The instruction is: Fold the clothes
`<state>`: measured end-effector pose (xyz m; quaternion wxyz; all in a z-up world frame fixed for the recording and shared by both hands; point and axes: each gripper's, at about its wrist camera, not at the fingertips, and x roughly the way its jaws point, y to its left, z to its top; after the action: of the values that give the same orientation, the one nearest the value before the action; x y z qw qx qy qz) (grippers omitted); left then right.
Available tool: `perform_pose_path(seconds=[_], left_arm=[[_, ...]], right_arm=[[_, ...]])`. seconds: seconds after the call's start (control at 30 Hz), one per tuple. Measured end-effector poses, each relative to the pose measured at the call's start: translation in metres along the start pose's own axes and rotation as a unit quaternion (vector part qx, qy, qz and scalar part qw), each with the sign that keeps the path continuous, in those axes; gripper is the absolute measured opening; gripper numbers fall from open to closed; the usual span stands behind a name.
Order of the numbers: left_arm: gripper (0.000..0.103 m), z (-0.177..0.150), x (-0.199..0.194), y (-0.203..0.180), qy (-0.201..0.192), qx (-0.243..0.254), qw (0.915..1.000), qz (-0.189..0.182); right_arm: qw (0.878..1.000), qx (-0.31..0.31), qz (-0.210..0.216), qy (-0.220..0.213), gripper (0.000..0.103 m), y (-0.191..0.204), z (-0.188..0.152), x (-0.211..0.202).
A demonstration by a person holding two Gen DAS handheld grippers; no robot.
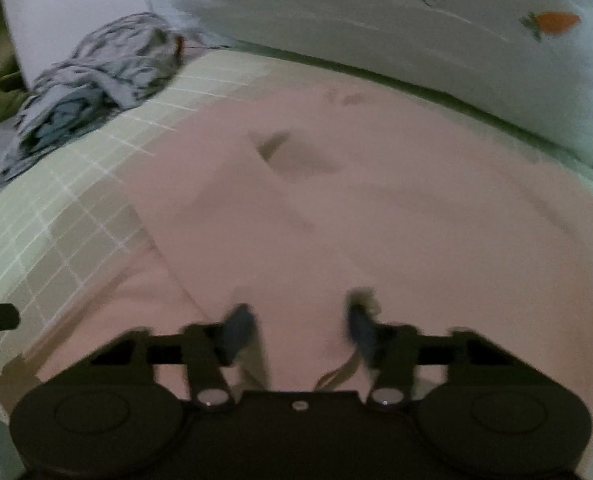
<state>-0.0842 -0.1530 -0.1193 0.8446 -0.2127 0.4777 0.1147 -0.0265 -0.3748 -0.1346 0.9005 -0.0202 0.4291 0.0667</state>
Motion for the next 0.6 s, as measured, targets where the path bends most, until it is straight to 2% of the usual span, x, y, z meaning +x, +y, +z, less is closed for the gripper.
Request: perform_pose_path(seconds=[0.07, 0.1, 0.33, 0.6], left_arm=[[0.072, -0.004, -0.001, -0.003, 0.003, -0.001, 1.0000, 0.001], [0.072, -0.006, -0.002, -0.004, 0.003, -0.001, 1.0000, 0.001], [0.072, -0.012, 0.001, -0.011, -0.001, 0.002, 0.9999, 0.016], [0.072, -0.021, 0.003, -0.030, -0.006, 0.049, 0.9971, 0.058]], right_arm=[[1.000, -0.014, 0.004, -0.003, 0.020, 0.000, 0.000, -0.002], [1.000, -0.017, 0.008, -0.004, 0.012, -0.001, -0.001, -0.003], [0.998, 0.036, 0.042, 0.009, 0.006, -0.025, 0.008, -0.003], [0.998, 0.029, 0.061, 0.008, 0.006, -0.036, 0.016, -0.009]])
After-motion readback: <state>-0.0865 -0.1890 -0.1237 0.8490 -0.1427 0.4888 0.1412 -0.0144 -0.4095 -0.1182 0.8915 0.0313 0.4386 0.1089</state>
